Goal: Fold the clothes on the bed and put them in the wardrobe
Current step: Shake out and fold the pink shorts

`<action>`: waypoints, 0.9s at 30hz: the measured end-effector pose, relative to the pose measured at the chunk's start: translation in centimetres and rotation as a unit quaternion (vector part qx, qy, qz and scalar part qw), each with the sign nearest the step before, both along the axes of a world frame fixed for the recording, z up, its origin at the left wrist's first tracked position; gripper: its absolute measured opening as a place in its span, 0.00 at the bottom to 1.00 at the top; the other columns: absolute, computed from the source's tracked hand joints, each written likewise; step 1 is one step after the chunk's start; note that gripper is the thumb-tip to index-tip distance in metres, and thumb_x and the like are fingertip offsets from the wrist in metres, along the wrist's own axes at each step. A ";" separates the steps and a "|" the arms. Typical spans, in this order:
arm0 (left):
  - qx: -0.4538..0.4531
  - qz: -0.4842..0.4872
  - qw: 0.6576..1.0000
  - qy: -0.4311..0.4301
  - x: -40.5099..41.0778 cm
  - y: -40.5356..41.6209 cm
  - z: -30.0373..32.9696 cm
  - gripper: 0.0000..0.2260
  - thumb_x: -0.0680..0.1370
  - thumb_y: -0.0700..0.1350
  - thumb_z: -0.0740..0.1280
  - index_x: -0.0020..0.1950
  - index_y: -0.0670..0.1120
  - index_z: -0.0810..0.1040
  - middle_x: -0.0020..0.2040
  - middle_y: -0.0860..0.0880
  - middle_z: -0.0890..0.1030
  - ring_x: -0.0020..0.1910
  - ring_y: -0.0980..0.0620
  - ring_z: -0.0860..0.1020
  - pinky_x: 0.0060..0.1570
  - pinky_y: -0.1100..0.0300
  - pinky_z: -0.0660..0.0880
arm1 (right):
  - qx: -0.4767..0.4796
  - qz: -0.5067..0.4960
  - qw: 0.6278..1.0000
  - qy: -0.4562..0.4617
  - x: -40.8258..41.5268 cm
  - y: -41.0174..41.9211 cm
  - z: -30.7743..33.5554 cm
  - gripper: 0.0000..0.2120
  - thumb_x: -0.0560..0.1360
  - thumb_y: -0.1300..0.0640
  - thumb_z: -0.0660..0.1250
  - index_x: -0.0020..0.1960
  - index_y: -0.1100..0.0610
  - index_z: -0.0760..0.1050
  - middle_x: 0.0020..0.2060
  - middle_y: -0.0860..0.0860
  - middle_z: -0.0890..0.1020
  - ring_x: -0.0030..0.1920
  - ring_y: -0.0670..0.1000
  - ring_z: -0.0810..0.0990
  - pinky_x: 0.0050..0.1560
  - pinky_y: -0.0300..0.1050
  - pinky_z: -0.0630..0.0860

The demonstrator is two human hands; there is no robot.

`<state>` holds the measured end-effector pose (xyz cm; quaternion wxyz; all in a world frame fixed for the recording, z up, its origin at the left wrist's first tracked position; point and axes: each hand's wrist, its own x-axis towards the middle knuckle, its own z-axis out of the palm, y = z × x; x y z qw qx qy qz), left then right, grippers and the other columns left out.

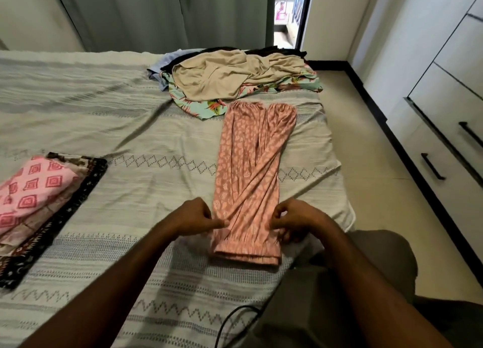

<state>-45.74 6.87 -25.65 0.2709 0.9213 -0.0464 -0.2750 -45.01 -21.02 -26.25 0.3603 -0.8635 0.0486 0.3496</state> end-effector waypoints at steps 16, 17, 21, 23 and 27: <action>-0.246 0.060 0.960 -0.119 24.2 -13.2 0.8 0.12 0.83 0.43 0.65 0.64 0.43 0.81 0.58 0.47 0.83 0.54 0.51 0.81 0.51 0.57 0.77 | 0.062 -0.313 0.915 -0.246 20.9 -6.0 -1.4 0.04 0.75 0.52 0.65 0.48 0.50 0.77 0.50 0.56 0.84 0.47 0.57 0.84 0.51 0.57 0.83; -0.243 0.053 0.961 -0.124 25.7 -14.1 0.5 0.13 0.82 0.42 0.66 0.66 0.42 0.80 0.59 0.46 0.82 0.55 0.52 0.80 0.53 0.59 0.75 | 0.092 -0.347 0.904 -0.234 22.7 -6.1 -1.6 0.04 0.75 0.53 0.64 0.48 0.50 0.77 0.49 0.57 0.85 0.44 0.58 0.84 0.47 0.55 0.83; -0.261 0.042 0.955 -0.132 28.9 -16.8 -0.5 0.15 0.82 0.41 0.66 0.68 0.41 0.77 0.63 0.46 0.80 0.60 0.52 0.78 0.58 0.61 0.73 | 0.111 -0.425 0.872 -0.218 27.9 -5.9 -2.2 0.15 0.72 0.51 0.67 0.58 0.52 0.77 0.52 0.58 0.84 0.49 0.61 0.84 0.52 0.56 0.83; -0.292 0.061 0.945 -0.135 30.2 -17.7 -0.9 0.14 0.83 0.43 0.64 0.68 0.41 0.77 0.60 0.46 0.81 0.57 0.51 0.79 0.54 0.63 0.74 | 0.088 -0.441 0.863 -0.229 29.6 -5.8 -2.5 0.23 0.72 0.49 0.72 0.65 0.54 0.76 0.57 0.57 0.83 0.57 0.60 0.82 0.61 0.55 0.78; -0.385 0.123 0.912 -0.069 32.3 -19.3 -1.0 0.11 0.86 0.47 0.59 0.57 0.43 0.79 0.53 0.45 0.79 0.52 0.51 0.77 0.53 0.55 0.73 | 0.074 -0.450 0.857 -0.240 32.5 -5.5 -3.0 0.30 0.70 0.50 0.79 0.68 0.58 0.75 0.64 0.58 0.80 0.64 0.60 0.78 0.65 0.51 0.75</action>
